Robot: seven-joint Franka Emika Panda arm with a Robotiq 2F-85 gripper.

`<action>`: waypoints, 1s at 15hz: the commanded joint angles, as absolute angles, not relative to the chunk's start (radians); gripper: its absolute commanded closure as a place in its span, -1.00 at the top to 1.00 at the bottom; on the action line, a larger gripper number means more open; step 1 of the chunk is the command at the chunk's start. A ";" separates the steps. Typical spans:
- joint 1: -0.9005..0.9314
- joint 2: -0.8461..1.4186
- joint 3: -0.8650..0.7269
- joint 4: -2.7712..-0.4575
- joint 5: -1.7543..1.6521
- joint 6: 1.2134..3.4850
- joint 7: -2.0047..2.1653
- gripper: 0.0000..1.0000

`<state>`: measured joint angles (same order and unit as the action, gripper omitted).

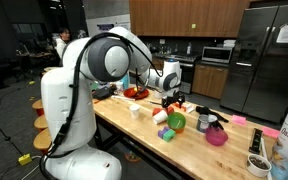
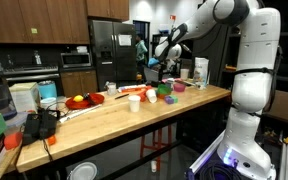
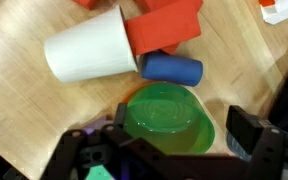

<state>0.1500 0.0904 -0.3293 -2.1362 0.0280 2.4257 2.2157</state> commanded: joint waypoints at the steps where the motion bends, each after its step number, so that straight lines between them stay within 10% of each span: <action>1: 0.060 0.012 -0.245 -2.177 -0.059 2.431 2.294 1.00; 15: -0.044 -0.144 -0.089 -2.110 -0.572 2.462 2.131 1.00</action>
